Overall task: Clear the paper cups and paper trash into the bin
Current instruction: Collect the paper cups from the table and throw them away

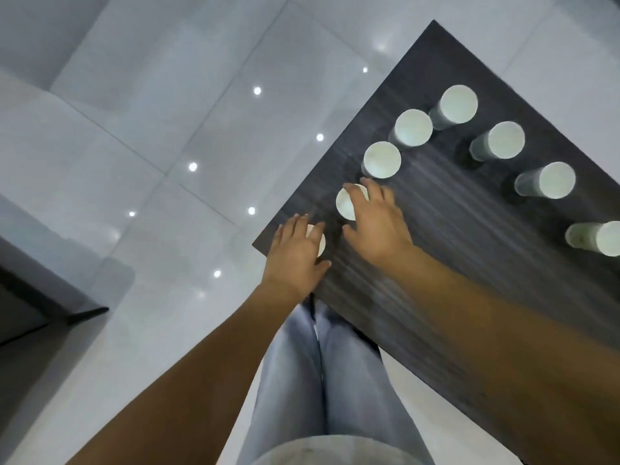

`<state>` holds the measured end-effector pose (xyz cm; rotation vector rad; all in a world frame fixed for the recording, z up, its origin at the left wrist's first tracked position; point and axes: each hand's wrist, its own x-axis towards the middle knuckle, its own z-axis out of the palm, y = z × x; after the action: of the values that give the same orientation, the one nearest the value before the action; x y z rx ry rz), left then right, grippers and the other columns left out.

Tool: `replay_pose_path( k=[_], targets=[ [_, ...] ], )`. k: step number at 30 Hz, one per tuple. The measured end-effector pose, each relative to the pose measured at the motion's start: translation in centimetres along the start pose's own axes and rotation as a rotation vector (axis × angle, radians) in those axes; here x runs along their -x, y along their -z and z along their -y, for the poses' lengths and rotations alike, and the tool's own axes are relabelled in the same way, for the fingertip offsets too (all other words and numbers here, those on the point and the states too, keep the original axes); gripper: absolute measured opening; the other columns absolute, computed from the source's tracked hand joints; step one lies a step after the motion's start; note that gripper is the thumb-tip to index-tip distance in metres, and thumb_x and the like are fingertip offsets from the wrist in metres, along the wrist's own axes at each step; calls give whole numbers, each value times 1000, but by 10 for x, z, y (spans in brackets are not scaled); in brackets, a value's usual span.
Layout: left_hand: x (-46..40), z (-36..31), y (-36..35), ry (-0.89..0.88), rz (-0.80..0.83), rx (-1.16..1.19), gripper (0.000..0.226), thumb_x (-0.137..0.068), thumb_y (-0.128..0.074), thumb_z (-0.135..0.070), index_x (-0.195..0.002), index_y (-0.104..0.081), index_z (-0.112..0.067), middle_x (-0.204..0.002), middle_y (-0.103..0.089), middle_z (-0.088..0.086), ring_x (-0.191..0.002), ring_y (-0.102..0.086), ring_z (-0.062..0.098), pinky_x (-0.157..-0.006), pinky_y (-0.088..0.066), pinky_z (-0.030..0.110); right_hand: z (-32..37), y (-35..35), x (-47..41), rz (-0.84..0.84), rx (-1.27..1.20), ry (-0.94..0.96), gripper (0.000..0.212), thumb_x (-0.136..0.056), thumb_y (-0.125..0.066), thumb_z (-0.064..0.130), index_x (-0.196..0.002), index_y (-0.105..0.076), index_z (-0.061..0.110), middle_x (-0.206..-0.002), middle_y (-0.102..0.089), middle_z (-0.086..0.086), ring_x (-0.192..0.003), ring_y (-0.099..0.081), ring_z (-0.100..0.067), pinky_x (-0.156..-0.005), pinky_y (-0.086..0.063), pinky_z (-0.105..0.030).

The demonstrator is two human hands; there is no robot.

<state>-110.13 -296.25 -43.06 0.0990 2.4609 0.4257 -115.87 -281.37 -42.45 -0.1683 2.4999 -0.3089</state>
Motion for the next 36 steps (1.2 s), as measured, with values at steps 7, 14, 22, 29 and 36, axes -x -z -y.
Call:
replay_pose_path(
  k=[7,14,22,29,36],
  targets=[
    [-22,12,-44,-21,45,-161,70,-91,-58,-39,-148,-19,-24,-158,-12,9,-146,-7,30,-119,-7,41,-14,-34,-36,51,106,46,74,-83,-68,23,-146,-28,22,-155,-17,-9,-138,-19,-33,-103,-37,-47],
    [-30,14,-52,-40,44,-197,69,-89,-65,-23,-146,-26,-23,-156,-18,9,-144,-15,30,-115,-23,39,-17,-42,-44,95,102,19,73,-81,-67,8,-143,-31,22,-149,-23,-9,-133,-25,-32,-97,-44,-43],
    [-10,5,3,-79,49,-140,59,-88,-62,-26,-140,-35,-23,-150,-31,6,-136,-30,28,-108,-35,37,-10,-5,8,79,-18,-49,67,-82,-67,16,-140,-36,21,-143,-32,-8,-127,-31,-31,-95,-46,-41],
    [27,-25,46,-215,66,-168,61,-86,-66,-33,-140,-39,-22,-145,-38,8,-131,-37,28,-102,-42,39,4,21,99,-34,-126,-239,62,-80,-65,8,-135,-40,21,-137,-35,-7,-125,-32,-31,-93,-44,-43],
    [118,-65,68,-509,150,-286,57,-88,-63,-33,-139,-39,-24,-141,-38,4,-129,-34,25,-93,-46,37,28,0,241,-221,-466,-641,60,-82,-67,11,-135,-41,19,-137,-35,-8,-125,-31,-31,-97,-42,-42]
  ],
)
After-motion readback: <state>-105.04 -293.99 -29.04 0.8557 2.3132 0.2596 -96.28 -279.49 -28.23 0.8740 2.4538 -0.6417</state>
